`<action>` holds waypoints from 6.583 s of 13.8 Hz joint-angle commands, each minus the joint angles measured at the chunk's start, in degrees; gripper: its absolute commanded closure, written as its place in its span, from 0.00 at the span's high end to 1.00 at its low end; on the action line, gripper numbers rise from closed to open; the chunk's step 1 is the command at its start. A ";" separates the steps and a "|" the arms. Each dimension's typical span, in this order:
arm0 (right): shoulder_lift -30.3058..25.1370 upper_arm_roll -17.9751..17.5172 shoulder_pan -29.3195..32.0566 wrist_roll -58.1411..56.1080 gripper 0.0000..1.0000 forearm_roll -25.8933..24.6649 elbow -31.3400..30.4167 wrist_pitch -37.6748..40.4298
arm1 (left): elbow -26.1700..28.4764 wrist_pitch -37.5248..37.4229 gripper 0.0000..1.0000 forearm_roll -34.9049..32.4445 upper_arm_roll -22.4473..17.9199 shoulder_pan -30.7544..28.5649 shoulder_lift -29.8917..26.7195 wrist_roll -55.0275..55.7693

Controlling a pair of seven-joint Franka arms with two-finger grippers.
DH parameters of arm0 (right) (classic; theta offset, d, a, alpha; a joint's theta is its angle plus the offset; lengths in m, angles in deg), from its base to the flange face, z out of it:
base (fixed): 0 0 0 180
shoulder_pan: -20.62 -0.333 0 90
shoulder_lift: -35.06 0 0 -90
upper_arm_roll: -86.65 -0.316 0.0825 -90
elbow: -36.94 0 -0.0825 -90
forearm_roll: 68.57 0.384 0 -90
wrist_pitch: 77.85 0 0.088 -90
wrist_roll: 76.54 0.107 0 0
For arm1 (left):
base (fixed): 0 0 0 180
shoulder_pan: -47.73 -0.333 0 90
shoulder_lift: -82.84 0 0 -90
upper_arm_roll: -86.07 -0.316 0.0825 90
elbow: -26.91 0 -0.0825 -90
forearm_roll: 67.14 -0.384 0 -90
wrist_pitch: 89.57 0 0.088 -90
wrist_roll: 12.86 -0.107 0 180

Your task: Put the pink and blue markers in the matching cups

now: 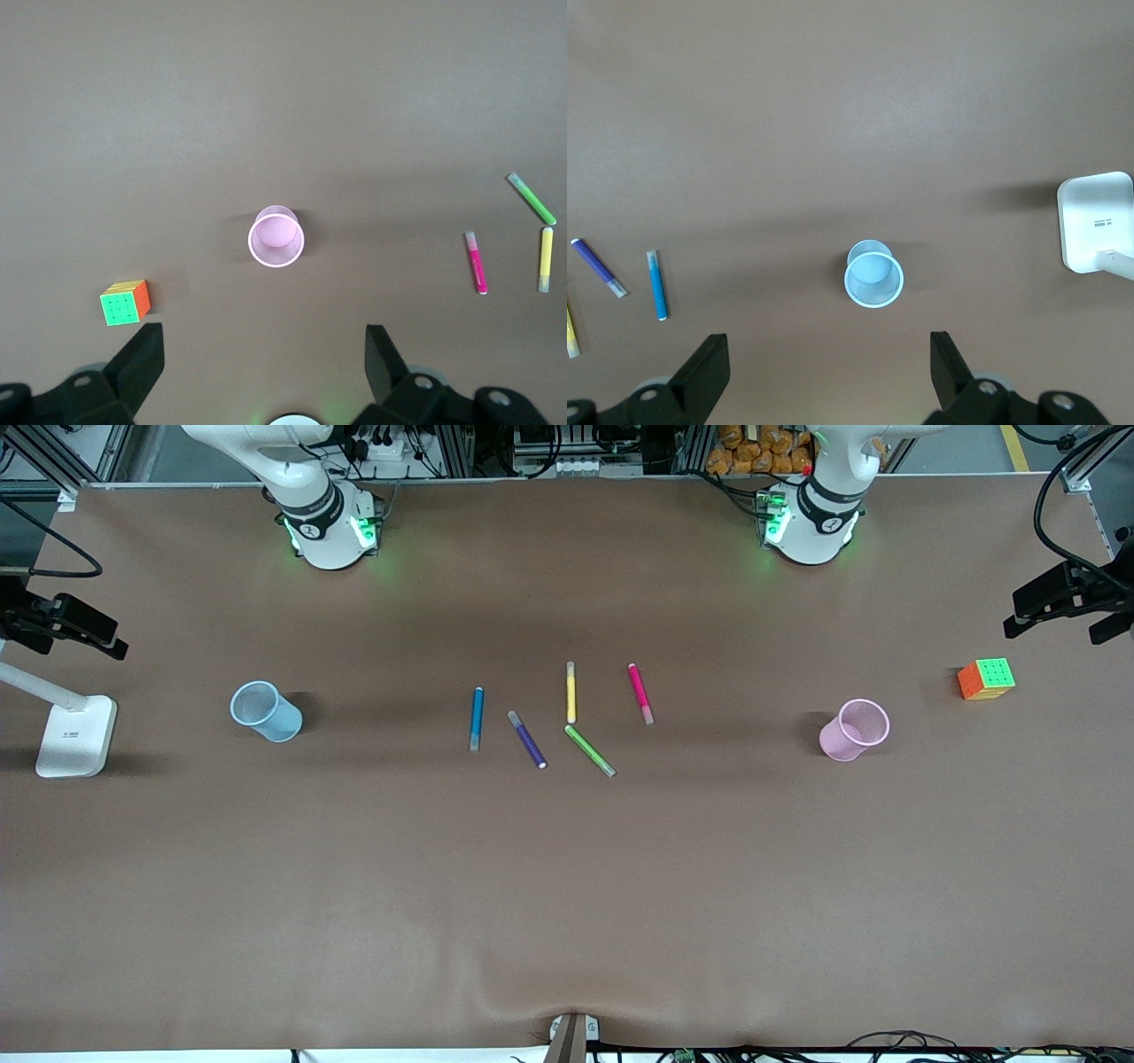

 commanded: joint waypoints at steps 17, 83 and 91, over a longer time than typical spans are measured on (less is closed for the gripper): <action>0.49 -0.94 1.20 0.54 1.00 -0.13 1.08 0.39 | 0.28 -0.57 1.00 1.34 0.87 6.75 11.11 1.61; 14.90 -1.21 -22.09 15.13 1.00 3.91 -19.40 -21.05 | 26.56 47.69 0.00 8.11 1.31 34.71 30.72 46.09; 21.22 -1.21 -26.65 15.65 1.00 3.91 -19.05 -32.29 | 26.74 44.00 0.00 5.47 0.69 23.02 21.94 27.66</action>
